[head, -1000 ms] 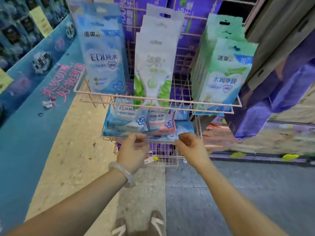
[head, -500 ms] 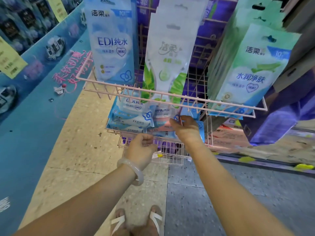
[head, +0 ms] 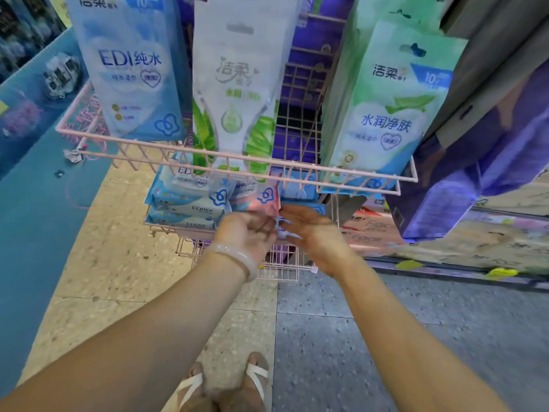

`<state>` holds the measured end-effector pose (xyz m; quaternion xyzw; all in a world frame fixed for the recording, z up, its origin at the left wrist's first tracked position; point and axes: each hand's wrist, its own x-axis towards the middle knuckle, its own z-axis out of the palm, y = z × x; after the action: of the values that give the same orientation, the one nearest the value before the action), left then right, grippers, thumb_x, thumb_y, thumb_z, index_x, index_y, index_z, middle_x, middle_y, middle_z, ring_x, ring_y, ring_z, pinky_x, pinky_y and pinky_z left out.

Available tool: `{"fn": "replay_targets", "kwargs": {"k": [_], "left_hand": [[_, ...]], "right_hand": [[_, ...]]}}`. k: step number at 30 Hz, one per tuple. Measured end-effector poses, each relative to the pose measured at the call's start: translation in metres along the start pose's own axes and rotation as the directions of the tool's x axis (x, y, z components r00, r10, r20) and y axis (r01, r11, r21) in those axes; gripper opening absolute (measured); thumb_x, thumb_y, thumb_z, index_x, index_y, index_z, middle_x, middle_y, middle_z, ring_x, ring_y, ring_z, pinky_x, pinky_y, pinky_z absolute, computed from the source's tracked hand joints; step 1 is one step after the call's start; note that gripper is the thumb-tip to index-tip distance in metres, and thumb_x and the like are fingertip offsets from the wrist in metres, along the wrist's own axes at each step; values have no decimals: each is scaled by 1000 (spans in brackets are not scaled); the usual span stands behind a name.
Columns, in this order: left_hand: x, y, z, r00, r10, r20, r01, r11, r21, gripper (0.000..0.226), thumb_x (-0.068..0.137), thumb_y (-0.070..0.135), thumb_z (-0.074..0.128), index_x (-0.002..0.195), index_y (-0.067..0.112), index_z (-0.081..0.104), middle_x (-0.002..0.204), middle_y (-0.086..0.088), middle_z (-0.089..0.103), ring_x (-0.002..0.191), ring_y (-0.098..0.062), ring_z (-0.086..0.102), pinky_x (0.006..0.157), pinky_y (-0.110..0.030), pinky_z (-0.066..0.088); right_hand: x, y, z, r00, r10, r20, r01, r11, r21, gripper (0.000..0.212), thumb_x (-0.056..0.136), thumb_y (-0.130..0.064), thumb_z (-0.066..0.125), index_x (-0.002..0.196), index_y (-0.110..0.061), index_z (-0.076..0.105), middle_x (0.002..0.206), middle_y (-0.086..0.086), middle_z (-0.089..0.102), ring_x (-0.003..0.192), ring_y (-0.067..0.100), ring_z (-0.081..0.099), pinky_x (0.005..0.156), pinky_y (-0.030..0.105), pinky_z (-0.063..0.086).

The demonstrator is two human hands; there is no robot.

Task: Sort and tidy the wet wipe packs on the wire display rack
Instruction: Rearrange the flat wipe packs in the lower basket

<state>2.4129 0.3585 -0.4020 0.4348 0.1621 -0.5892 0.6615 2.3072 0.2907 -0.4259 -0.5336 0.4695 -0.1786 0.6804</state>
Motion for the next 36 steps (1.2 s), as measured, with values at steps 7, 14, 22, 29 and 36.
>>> {"fn": "replay_targets", "kwargs": {"k": [7, 14, 22, 29, 36], "left_hand": [[6, 5, 0, 993, 61, -103, -54, 996, 67, 30, 85, -11, 26, 70, 7, 45, 78, -10, 48, 67, -17, 46, 66, -25, 40], [-12, -16, -20, 993, -20, -116, 50, 965, 258, 21, 92, 5, 42, 74, 9, 51, 81, -8, 60, 81, -18, 58, 79, -28, 45], [-21, -50, -10, 970, -233, 66, 193, 908, 373, 39, 80, 51, 57, 86, 13, 58, 78, -4, 59, 75, -18, 56, 68, -29, 45], [-18, -77, -11, 987, -160, 30, 148, 959, 242, 15, 92, 12, 47, 84, 9, 60, 70, -10, 68, 61, -22, 65, 59, -33, 53], [-29, -60, -67, 998, -67, -17, 69, 953, 294, 17, 90, 3, 45, 96, 6, 61, 79, -10, 72, 76, -29, 64, 72, -42, 53]], "right_hand": [[39, -5, -29, 955, 75, -288, -260, 681, -685, 44, 88, -12, 48, 130, -6, 37, 125, 17, 54, 116, 33, 52, 95, 33, 41], [44, -7, -25, 948, -1, -317, -142, 894, -425, 40, 74, -15, 72, 111, -8, 56, 118, 14, 64, 103, 30, 62, 92, 37, 50], [-17, -18, -49, 939, 90, -331, 25, 945, 327, 17, 79, 8, 54, 82, -8, 55, 67, 8, 68, 53, 18, 67, 39, 24, 51], [-80, 38, -55, 983, 181, -30, -161, 928, 335, 13, 86, -9, 55, 99, -12, 57, 78, 2, 73, 61, 12, 70, 49, 27, 55], [-41, 22, -64, 976, 11, -218, 5, 997, 71, 11, 89, -17, 54, 79, -18, 56, 78, 2, 61, 79, 20, 57, 75, 29, 48]]}}
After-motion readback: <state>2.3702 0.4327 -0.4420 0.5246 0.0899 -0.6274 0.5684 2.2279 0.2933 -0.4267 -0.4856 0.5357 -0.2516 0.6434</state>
